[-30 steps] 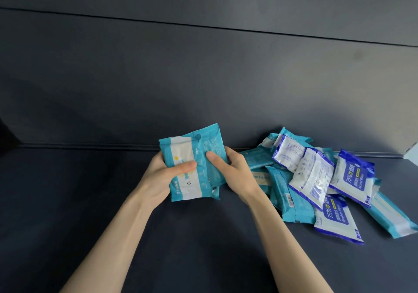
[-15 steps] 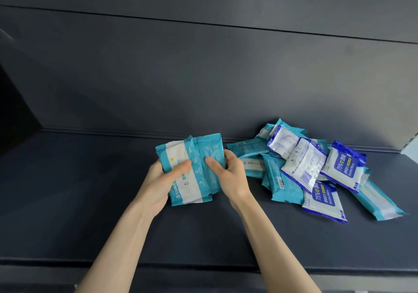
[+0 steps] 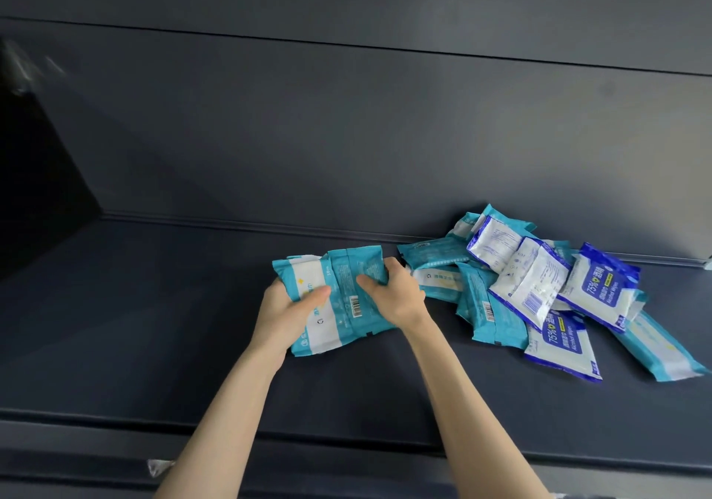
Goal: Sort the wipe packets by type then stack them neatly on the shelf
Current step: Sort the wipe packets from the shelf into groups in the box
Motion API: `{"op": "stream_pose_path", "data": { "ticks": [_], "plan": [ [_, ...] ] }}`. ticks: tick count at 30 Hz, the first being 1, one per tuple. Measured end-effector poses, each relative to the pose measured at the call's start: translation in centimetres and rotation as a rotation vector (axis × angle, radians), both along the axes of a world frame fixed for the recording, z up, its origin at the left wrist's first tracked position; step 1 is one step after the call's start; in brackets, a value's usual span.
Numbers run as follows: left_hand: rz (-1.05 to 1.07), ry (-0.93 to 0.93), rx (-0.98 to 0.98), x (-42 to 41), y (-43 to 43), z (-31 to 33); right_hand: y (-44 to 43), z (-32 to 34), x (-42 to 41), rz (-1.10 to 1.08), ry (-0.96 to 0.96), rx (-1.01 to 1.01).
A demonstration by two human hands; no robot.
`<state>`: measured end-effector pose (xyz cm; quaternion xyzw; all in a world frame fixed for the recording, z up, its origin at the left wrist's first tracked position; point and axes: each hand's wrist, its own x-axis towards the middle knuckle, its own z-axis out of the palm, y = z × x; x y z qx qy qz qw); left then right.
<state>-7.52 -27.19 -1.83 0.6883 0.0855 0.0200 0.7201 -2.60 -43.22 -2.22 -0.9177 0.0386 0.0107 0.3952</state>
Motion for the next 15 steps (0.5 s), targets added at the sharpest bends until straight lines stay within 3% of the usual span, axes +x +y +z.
{"op": "stream_pose_path", "data": {
  "ticks": [10,15],
  "plan": [
    [0.061,-0.087,-0.121,-1.8,0.7,1.1,-0.3,2.2,-4.3,-0.045,-0.230,0.674],
    [-0.054,-0.151,-0.182,-4.9,1.5,3.3,-0.6,3.3,-10.4,-0.120,-0.226,0.911]
  ]
}}
